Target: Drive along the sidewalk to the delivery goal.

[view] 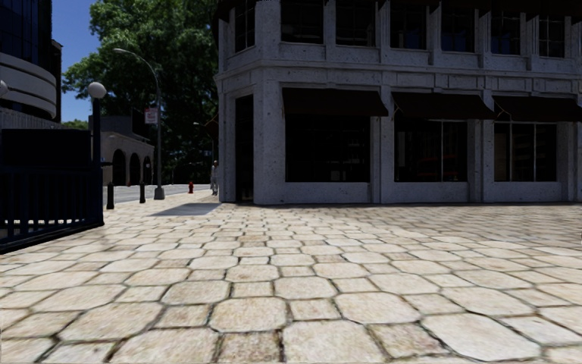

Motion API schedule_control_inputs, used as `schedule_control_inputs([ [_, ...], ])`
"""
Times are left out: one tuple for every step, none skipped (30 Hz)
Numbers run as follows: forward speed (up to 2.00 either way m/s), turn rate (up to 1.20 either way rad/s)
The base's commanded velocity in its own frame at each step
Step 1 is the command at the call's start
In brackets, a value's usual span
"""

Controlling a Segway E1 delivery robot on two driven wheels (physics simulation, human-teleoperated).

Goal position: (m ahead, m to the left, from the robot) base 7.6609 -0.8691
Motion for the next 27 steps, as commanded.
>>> schedule_control_inputs([
  [2.00, -0.38],
  [2.00, -0.38],
  [2.00, -0.38],
  [2.00, -0.38],
  [2.00, -0.38],
  [2.00, -0.38],
  [2.00, -0.38],
  [2.00, -0.38],
  [2.00, -0.38],
  [2.00, -0.38],
  [2.00, -0.38],
  [2.00, -0.38],
  [2.00, -0.38],
  [2.00, -0.38],
  [2.00, -0.38],
  [2.00, -0.38],
  [2.00, -0.38],
  [2.00, -0.38],
  [2.00, -0.38],
  [2.00, -0.38],
  [2.00, -0.38],
  [2.00, -0.38],
  [2.00, -0.38],
  [2.00, -0.37],
  [2.00, 0.00],
  [2.00, 0.00],
  [2.00, 0.00],
])
